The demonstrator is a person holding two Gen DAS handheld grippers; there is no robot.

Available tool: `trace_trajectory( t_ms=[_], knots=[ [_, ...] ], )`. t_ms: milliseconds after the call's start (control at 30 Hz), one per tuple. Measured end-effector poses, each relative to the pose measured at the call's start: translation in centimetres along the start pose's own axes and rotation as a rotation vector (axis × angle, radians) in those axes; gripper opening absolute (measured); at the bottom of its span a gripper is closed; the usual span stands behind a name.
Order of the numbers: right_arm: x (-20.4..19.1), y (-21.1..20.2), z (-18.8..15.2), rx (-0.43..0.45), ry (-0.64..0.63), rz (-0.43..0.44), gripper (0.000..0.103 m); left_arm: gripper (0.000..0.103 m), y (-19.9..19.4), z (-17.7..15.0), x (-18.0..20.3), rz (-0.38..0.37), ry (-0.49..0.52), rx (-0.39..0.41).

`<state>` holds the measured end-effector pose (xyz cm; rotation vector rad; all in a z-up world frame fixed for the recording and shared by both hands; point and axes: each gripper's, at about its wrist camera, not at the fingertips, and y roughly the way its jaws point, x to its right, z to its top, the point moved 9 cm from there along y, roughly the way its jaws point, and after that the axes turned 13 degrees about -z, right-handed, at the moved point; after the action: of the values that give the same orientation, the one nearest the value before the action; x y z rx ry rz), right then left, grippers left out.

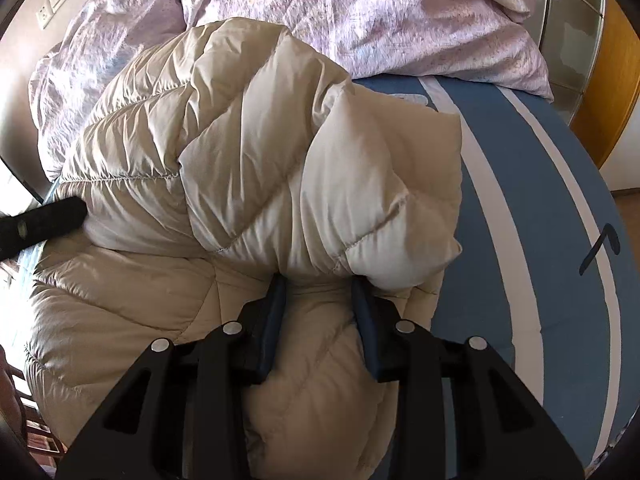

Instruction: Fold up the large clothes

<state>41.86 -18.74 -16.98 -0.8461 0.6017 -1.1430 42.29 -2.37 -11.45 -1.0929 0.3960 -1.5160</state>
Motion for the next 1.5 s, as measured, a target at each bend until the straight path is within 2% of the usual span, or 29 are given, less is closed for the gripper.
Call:
trace_trajectory(
  t_ms=[267, 400, 600, 767, 933, 1100, 1233, 1400, 1500],
  knots=[
    [0.1, 0.1, 0.0, 0.006, 0.0, 0.005, 0.036, 0.073, -0.6, 1.5, -2.1, 0.085, 0.018, 0.036],
    [0.2, 0.1, -0.1, 0.02, 0.006, 0.013, 0.036, 0.074, 0.5, 0.6, -3.4, 0.134, 0.03, 0.008],
    [0.5, -0.4, -0.1, 0.033, 0.019, 0.017, 0.036, 0.081, 3.1, -1.2, -3.9, 0.221, 0.106, -0.055],
    [1.0, -2.4, 0.6, 0.067, 0.024, -0.006, 0.036, 0.081, 3.8, -1.3, -4.0, 0.207, 0.089, -0.065],
    [0.4, -6.2, 3.0, 0.161, 0.061, 0.064, 0.036, 0.081, 3.8, -1.2, -3.9, 0.2, 0.08, -0.065],
    [-2.2, -8.5, 5.6, 0.238, 0.042, 0.118, 0.036, 0.082, 3.8, -1.2, -3.9, 0.2, 0.079, -0.065],
    [-3.4, -7.3, 6.2, 0.24, 0.008, 0.069, 0.036, 0.082, 3.9, -1.2, -3.8, 0.198, 0.079, -0.063],
    [-1.7, -2.1, 4.5, 0.131, 0.021, -0.031, 0.036, 0.084, 3.8, -1.2, -4.0, 0.184, 0.074, -0.056],
    [-1.3, -0.6, 3.4, 0.117, 0.01, -0.052, 0.035, 0.086, 3.9, -1.1, -4.0, 0.177, 0.085, -0.053]
  ],
)
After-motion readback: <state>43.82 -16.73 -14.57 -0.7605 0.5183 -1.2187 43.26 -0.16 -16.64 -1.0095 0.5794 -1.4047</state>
